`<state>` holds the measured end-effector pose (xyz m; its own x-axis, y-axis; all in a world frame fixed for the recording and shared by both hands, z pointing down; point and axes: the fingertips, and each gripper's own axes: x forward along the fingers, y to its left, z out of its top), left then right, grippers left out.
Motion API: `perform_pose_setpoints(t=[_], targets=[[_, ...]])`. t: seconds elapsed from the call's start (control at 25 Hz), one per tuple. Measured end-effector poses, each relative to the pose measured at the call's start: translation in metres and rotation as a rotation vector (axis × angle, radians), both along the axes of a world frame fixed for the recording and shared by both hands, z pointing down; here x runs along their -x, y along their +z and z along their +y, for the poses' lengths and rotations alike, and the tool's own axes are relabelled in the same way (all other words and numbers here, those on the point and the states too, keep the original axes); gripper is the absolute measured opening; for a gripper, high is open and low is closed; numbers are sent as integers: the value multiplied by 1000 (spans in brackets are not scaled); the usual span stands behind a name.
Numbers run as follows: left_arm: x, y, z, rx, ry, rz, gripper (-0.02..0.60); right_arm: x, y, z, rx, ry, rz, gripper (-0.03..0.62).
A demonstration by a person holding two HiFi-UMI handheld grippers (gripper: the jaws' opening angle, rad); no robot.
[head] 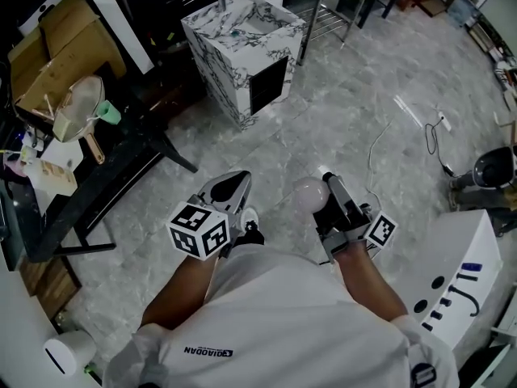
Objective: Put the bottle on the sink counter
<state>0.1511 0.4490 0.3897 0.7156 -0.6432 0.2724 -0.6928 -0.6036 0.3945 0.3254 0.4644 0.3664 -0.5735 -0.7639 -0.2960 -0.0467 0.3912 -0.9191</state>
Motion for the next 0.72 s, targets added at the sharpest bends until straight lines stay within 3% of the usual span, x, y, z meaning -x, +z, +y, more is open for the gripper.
perform_pose_setpoints(t=[0.72], targets=[[70,-19,-164,-72,5,-15,15,68,-21,-156,-51,11,28,158]])
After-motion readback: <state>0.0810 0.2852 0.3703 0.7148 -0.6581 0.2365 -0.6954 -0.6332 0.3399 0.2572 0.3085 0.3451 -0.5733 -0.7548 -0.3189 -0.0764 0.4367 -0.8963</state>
